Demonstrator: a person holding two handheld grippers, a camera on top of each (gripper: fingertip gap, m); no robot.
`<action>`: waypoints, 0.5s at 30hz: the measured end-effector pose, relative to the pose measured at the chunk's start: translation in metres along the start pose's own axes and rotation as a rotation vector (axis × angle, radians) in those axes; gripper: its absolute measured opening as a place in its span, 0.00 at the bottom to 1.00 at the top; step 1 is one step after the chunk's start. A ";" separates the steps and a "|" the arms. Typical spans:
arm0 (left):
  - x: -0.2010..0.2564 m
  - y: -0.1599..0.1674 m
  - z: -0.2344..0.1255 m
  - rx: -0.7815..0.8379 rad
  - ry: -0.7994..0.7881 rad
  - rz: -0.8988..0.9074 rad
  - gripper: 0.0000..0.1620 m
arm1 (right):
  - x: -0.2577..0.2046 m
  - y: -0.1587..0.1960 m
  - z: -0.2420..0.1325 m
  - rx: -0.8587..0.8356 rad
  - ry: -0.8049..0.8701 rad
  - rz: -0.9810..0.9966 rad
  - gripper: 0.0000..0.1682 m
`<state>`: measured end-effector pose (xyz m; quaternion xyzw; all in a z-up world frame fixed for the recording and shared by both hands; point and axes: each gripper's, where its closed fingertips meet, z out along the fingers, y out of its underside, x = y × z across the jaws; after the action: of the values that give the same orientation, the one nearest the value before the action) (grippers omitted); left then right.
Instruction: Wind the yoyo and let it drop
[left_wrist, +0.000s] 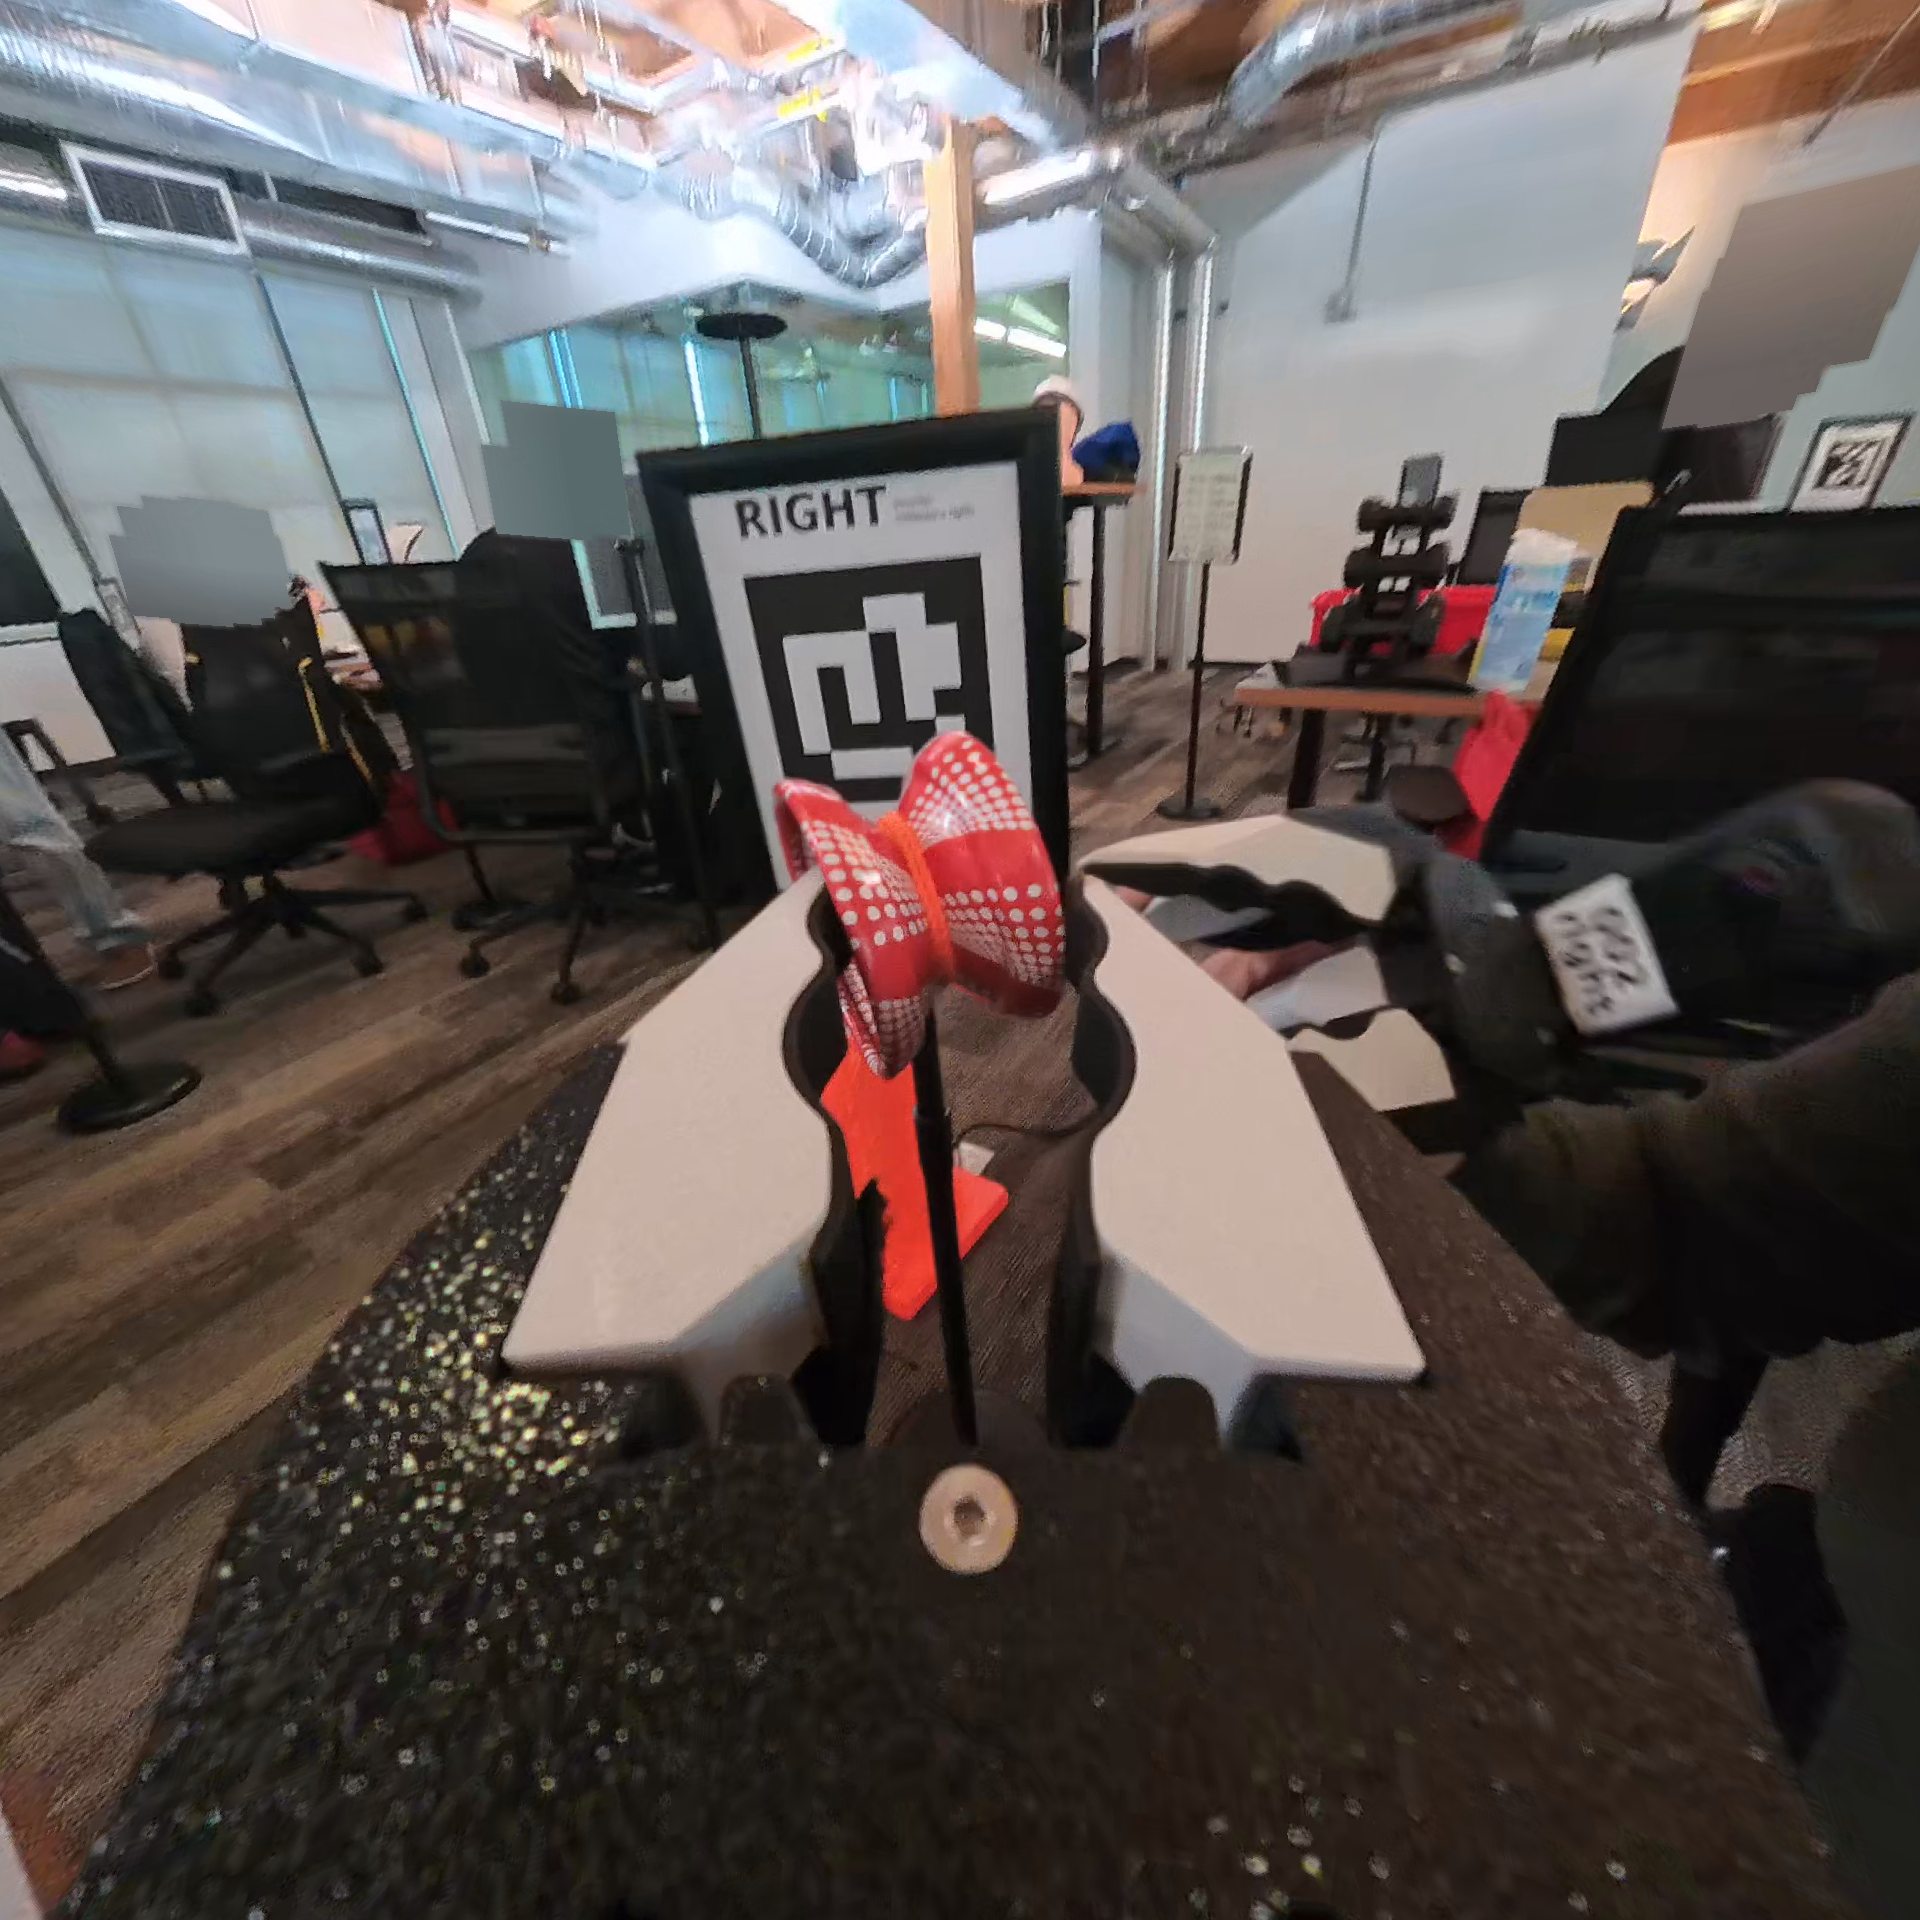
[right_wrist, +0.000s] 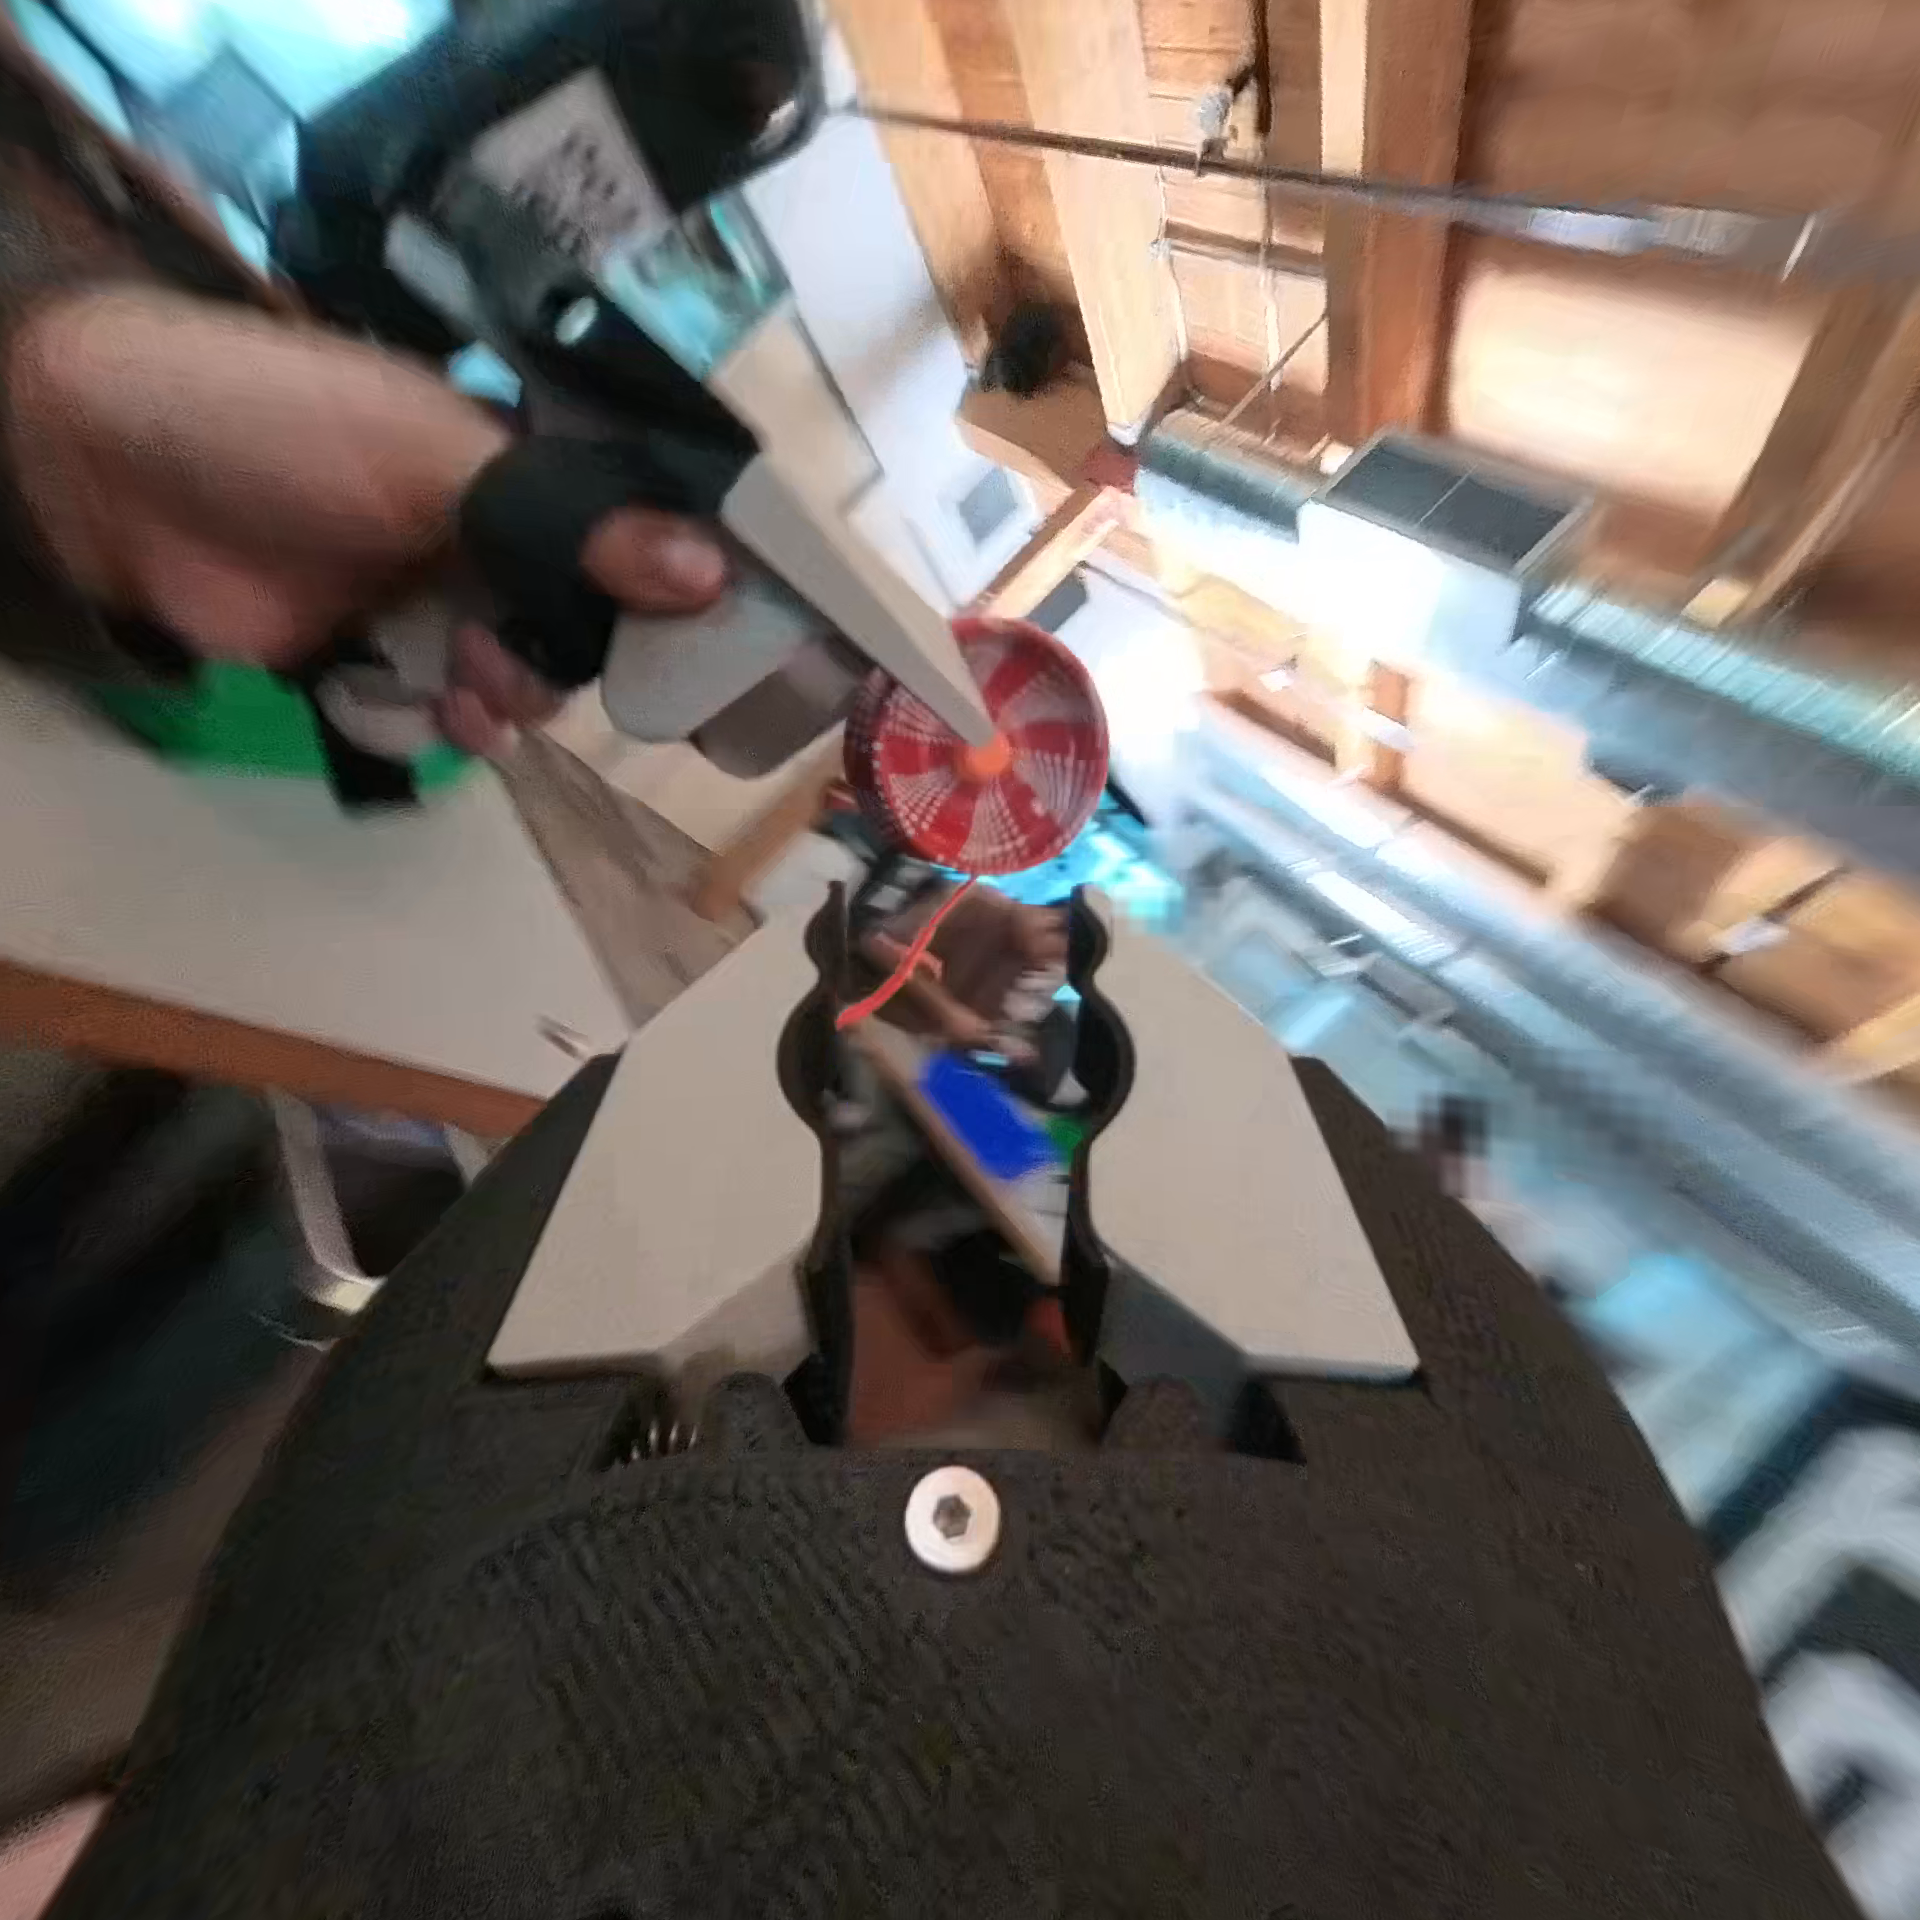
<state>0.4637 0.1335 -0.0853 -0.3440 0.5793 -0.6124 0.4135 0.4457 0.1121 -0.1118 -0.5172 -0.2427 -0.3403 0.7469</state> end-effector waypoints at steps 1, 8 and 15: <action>0.001 -0.006 -0.004 0.018 0.019 -0.005 0.24 | 0.002 -0.002 0.000 0.015 -0.037 0.145 0.27; 0.016 -0.019 -0.011 0.060 0.113 -0.020 0.24 | -0.015 0.015 0.012 -0.048 -0.205 0.653 0.29; 0.039 -0.017 -0.003 0.047 0.186 -0.038 0.24 | -0.006 0.014 0.012 -0.085 -0.108 0.580 0.15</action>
<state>0.4426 0.0996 -0.0710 -0.2869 0.5939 -0.6629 0.3544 0.4528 0.1277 -0.1206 -0.6129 -0.1097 -0.0947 0.7767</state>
